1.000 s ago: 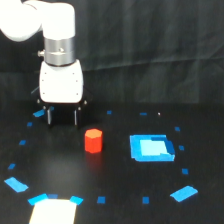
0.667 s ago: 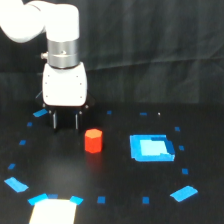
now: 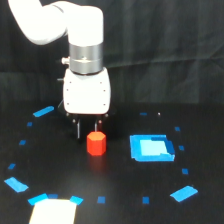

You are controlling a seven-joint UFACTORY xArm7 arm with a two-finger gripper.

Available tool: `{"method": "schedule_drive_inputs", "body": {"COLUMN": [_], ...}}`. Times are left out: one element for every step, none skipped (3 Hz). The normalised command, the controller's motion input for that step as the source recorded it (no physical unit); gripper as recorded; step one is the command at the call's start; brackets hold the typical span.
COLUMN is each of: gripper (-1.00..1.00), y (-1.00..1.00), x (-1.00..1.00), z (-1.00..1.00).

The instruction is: Pick up the red object from the table

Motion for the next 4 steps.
{"method": "schedule_drive_inputs", "body": {"gripper": [0.72,-0.46,0.41,0.94], "y": [0.38,0.23,-1.00,-1.00], "x": [0.38,0.82,0.11,-0.22], "z": [0.08,-0.21,-0.20,-0.26]}}
